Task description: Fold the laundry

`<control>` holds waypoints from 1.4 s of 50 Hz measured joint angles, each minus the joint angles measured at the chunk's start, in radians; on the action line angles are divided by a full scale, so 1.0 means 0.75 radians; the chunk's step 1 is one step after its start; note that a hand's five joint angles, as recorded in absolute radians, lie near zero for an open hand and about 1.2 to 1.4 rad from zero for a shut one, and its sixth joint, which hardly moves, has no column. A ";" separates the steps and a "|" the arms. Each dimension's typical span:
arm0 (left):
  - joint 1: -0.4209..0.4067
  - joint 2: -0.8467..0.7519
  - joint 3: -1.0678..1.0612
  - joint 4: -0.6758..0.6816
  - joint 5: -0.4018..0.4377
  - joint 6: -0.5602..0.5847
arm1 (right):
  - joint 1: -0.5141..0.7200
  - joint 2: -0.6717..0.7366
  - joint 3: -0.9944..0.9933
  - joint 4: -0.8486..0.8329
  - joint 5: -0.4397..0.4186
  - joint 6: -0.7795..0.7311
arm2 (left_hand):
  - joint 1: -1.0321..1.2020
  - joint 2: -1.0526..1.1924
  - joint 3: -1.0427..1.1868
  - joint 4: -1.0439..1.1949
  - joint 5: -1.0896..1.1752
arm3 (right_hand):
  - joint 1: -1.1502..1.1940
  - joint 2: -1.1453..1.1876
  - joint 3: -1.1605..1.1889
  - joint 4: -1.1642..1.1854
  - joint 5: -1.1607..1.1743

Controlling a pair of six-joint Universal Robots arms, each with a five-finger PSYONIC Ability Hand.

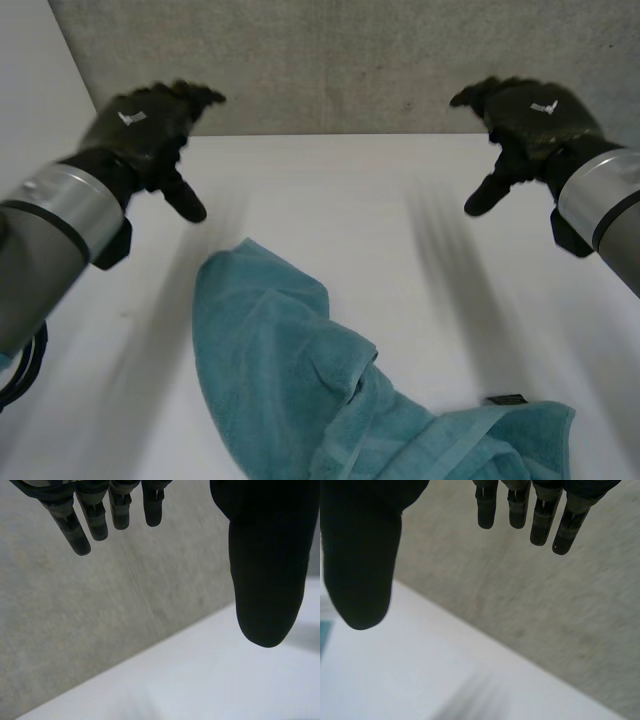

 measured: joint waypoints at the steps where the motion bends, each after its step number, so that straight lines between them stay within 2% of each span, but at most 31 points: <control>1: -0.005 -0.022 0.000 -0.001 0.000 0.034 | 0.002 0.005 -0.004 0.031 -0.015 -0.005 | 0.000 0.001 0.000 0.000 0.000 | 0.000 0.000 0.000 0.000 0.000; 2: -0.005 -0.022 0.000 -0.001 0.000 0.034 | 0.002 0.005 -0.004 0.031 -0.015 -0.005 | 0.000 0.001 0.000 0.000 0.000 | 0.000 0.000 0.000 0.000 0.000; 3: -0.029 -0.088 0.001 -0.003 0.000 0.129 | 0.009 0.021 -0.015 0.119 -0.051 -0.022 | 0.000 0.003 0.003 0.001 0.000 | 0.000 0.000 0.000 0.000 0.000; 5: -0.068 -0.173 -0.001 -0.009 0.000 0.225 | 0.035 0.043 -0.017 0.221 -0.094 -0.059 | 0.005 0.017 0.016 0.010 0.000 | 0.000 0.000 0.000 0.000 0.000; 10: -0.128 -0.325 -0.007 -0.053 0.001 0.349 | 0.120 0.085 0.025 0.390 -0.162 -0.170 | 0.020 0.032 0.031 0.027 0.000 | 0.000 0.000 0.000 0.000 0.000; 14: -0.157 -0.412 -0.011 -0.108 0.010 0.400 | 0.165 0.100 0.088 0.446 -0.185 -0.245 | 0.030 0.042 0.042 0.039 0.000 | 0.000 0.000 -0.003 0.000 0.000; 20: -0.228 -0.495 -0.020 -0.173 0.088 0.425 | 0.205 0.091 0.321 0.477 -0.221 -0.443 | 0.075 0.090 0.080 0.076 0.028 | 0.000 0.000 -0.003 0.000 0.000; 23: -0.267 -0.509 -0.030 -0.180 0.130 0.421 | 0.203 0.072 0.427 0.473 -0.231 -0.512 | 0.229 0.240 0.240 0.232 0.189 | 0.000 0.000 -0.003 0.000 0.000; 24: -0.283 -0.512 -0.034 -0.180 0.142 0.419 | 0.202 0.066 0.454 0.470 -0.233 -0.526 | 0.365 0.367 0.366 0.363 0.308 | 0.000 0.000 -0.003 0.000 0.000; 26: -0.300 -0.514 -0.039 -0.178 0.152 0.417 | 0.198 0.052 0.512 0.461 -0.236 -0.552 | 0.419 0.423 0.402 0.399 0.357 | 0.007 0.004 0.001 0.002 0.000; 27: -0.311 -0.514 -0.041 -0.176 0.157 0.416 | 0.196 0.044 0.540 0.453 -0.237 -0.561 | 0.684 0.681 0.666 0.666 0.627 | 0.007 0.004 0.001 0.002 0.000; 29: -0.324 -0.513 -0.044 -0.172 0.160 0.414 | 0.191 0.031 0.582 0.434 -0.237 -0.571 | 0.768 0.786 0.766 0.768 0.722 | 0.037 0.024 0.028 0.016 0.013; 30: -0.337 -0.511 -0.047 -0.166 0.161 0.412 | 0.179 0.013 0.629 0.400 -0.238 -0.577 | 0.936 0.950 0.930 0.932 0.888 | 0.121 0.174 0.179 0.159 0.142; 31: -0.341 -0.510 -0.047 -0.160 0.161 0.411 | 0.174 0.006 0.644 0.386 -0.238 -0.578 | 0.936 0.950 0.930 0.932 0.888 | 0.121 0.174 0.179 0.159 0.142; 32: -0.343 -0.508 -0.046 -0.154 0.160 0.411 | 0.165 -0.005 0.665 0.362 -0.238 -0.578 | 1.131 1.157 1.137 1.141 1.091 | 0.220 0.363 0.353 0.330 0.296; 34: -0.346 -0.504 -0.045 -0.137 0.157 0.409 | 0.150 -0.022 0.693 0.322 -0.238 -0.576 | 1.169 1.196 1.189 1.193 1.140 | 0.308 0.518 0.506 0.484 0.441; 35: -0.347 -0.499 -0.041 -0.111 0.149 0.408 | 0.134 -0.039 0.721 0.271 -0.238 -0.573 | 1.249 1.312 1.307 1.311 1.238 | 0.549 0.715 0.715 0.694 0.643; 38: -0.346 -0.490 -0.037 -0.073 0.131 0.405 | 0.117 -0.055 0.751 0.206 -0.238 -0.570 | 1.279 1.361 1.359 1.360 1.274 | 0.724 0.861 0.865 0.845 0.793; 39: -0.345 -0.484 -0.034 -0.051 0.114 0.403 | 0.110 -0.060 0.766 0.172 -0.237 -0.569 | 1.284 1.372 1.373 1.374 1.285 | 0.861 1.020 1.026 0.999 0.943; 42: -0.343 -0.473 -0.031 -0.015 0.074 0.400 | 0.101 -0.063 0.781 0.122 -0.234 -0.570 | 1.289 1.384 1.385 1.387 1.295 | 1.021 1.214 1.214 1.201 1.145; 47: -0.333 -0.459 -0.026 0.022 0.003 0.397 | 0.087 -0.058 0.782 0.077 -0.231 -0.573 | 1.295 1.389 1.391 1.393 1.295 | 1.039 1.278 1.283 1.276 1.203; 54: -0.298 -0.440 -0.003 0.070 -0.051 0.397 | 0.047 -0.041 0.708 0.001 -0.219 -0.588 | 1.295 1.391 1.395 1.397 1.296 | 1.039 1.277 1.283 1.278 1.204; 59: -0.222 -0.399 0.069 0.183 -0.113 0.379 | 0.022 -0.032 0.437 -0.081 -0.146 -0.491 | 1.295 1.393 1.395 1.397 1.295 | 1.039 1.277 1.287 1.278 1.203; 61: -0.195 -0.366 0.110 0.267 -0.167 0.340 | 0.016 -0.032 0.266 -0.143 -0.063 -0.356 | 1.295 1.394 1.397 1.397 1.295 | 1.039 1.277 1.290 1.278 1.203; 63: -0.186 -0.351 0.123 0.303 -0.191 0.319 | 0.015 -0.031 0.202 -0.169 -0.028 -0.296 | 1.295 1.394 1.397 1.397 1.295 | 1.039 1.277 1.290 1.278 1.204; 65: -0.163 -0.294 0.148 0.423 -0.277 0.229 | 0.010 -0.024 0.008 -0.250 0.076 -0.096 | 1.295 1.394 1.397 1.398 1.295 | 1.039 1.277 1.290 1.278 1.204; 68: -0.156 -0.269 0.146 0.466 -0.309 0.189 | 0.008 -0.015 -0.065 -0.281 0.112 -0.015 | 1.295 1.394 1.397 1.398 1.295 | 1.039 1.277 1.290 1.278 1.204; 70: -0.152 -0.190 0.049 0.532 -0.356 0.078 | 0.006 0.041 -0.154 -0.294 0.143 0.087 | 1.295 1.395 1.397 1.398 1.295 | 1.039 1.277 1.290 1.278 1.210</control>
